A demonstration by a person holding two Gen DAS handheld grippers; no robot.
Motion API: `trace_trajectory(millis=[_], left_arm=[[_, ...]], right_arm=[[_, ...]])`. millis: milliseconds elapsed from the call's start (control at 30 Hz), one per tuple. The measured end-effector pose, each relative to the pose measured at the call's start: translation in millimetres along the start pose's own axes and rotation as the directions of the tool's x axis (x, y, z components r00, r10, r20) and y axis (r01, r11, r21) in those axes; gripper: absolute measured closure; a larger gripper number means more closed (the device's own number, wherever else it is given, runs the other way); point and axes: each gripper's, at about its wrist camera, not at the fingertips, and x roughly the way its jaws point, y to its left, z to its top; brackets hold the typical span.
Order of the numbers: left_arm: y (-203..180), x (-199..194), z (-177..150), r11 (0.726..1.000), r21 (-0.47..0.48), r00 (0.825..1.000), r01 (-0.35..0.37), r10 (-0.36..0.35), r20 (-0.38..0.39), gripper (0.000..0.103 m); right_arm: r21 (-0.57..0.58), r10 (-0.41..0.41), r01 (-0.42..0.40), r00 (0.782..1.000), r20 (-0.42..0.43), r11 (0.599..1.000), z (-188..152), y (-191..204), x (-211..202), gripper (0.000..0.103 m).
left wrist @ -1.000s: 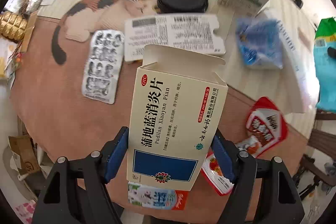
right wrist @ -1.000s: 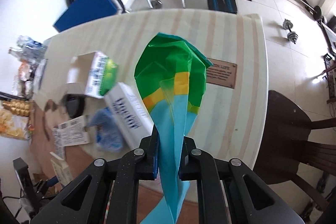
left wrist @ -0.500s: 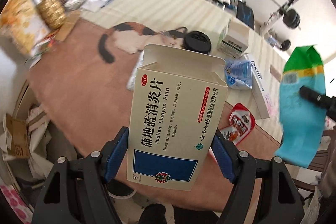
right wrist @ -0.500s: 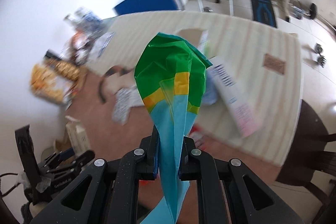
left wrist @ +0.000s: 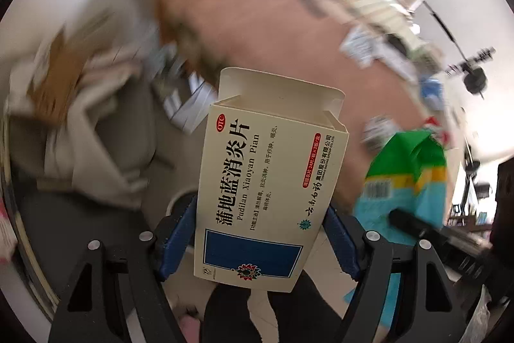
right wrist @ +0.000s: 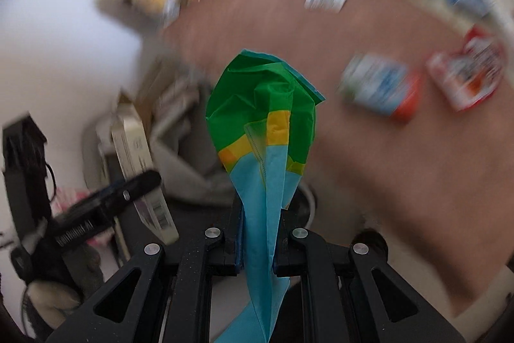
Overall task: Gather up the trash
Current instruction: 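Carry the box and bag with both tools toward the white trash bin, then open both tools to drop the box and bag into the bin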
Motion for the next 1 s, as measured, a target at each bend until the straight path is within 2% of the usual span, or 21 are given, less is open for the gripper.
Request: trace_trajectory(millis=[167, 233, 300, 400, 533, 567, 600, 633, 700, 733, 800, 833, 900, 1000], left_arm=[[71, 73, -36, 0.99, -0.141, 0.996, -0.015, 0.003, -0.09, 0.029], [94, 105, -48, 0.981, -0.196, 0.992, -0.006, -0.019, -0.121, 0.029], [121, 149, -63, 0.959, -0.282, 0.984, 0.016, -0.065, -0.164, 0.029], [151, 212, -81, 0.931, -0.362, 0.969, 0.042, -0.126, -0.213, 0.029], [182, 287, -105, 0.909, -0.415, 0.954, 0.03, -0.15, -0.259, 0.028], [191, 309, -112, 0.905, -0.424, 0.953, 0.021, -0.146, -0.265, 0.026], [198, 321, -117, 0.903, -0.429, 0.952, 0.011, -0.14, -0.271, 0.019], [203, 334, -122, 0.901, -0.435, 0.952, 0.001, -0.133, -0.275, 0.015], [213, 357, -132, 0.898, -0.44, 0.95, -0.024, -0.116, -0.289, 0.004], [218, 366, -137, 0.898, -0.437, 0.952, -0.043, -0.097, -0.292, 0.004], [231, 369, -142, 0.898, -0.435, 0.957, -0.071, -0.062, -0.284, 0.003], [234, 370, -145, 0.896, -0.435, 0.961, -0.084, -0.042, -0.273, 0.003], [238, 364, -152, 0.89, -0.441, 0.971, -0.118, 0.011, -0.237, 0.003], [235, 357, -155, 0.899, -0.391, 0.964, -0.196, 0.105, -0.243, 0.003]], right_arm=[[-0.075, -0.014, 0.004, 0.989, -0.145, 0.997, -47, 19, 106, 0.09], [-0.094, -0.017, -0.002, 0.98, -0.199, 0.996, -61, 13, 153, 0.09], [-0.106, -0.034, 0.009, 0.97, -0.24, 0.994, -69, 1, 199, 0.09], [-0.11, -0.05, 0.016, 0.95, -0.309, 0.994, -87, -22, 278, 0.09], [-0.104, -0.046, 0.005, 0.917, -0.396, 0.995, -103, -53, 366, 0.09], [-0.105, -0.047, 0.004, 0.912, -0.408, 0.995, -106, -61, 386, 0.088], [-0.104, -0.034, -0.012, 0.903, -0.429, 0.994, -108, -67, 404, 0.084], [-0.097, -0.023, -0.025, 0.885, -0.464, 0.995, -110, -77, 424, 0.082], [-0.07, -0.004, -0.037, 0.862, -0.507, 0.997, -110, -93, 458, 0.069], [-0.079, -0.014, -0.032, 0.853, -0.522, 0.996, -113, -99, 472, 0.061], [-0.122, -0.073, 0.011, 0.851, -0.519, 0.992, -113, -107, 489, 0.037], [-0.134, -0.096, 0.03, 0.85, -0.517, 0.99, -113, -111, 496, 0.033], [-0.148, -0.117, 0.047, 0.852, -0.51, 0.988, -112, -110, 500, 0.005], [-0.237, -0.218, 0.118, 0.861, -0.46, 0.964, -113, -102, 496, 0.002]])
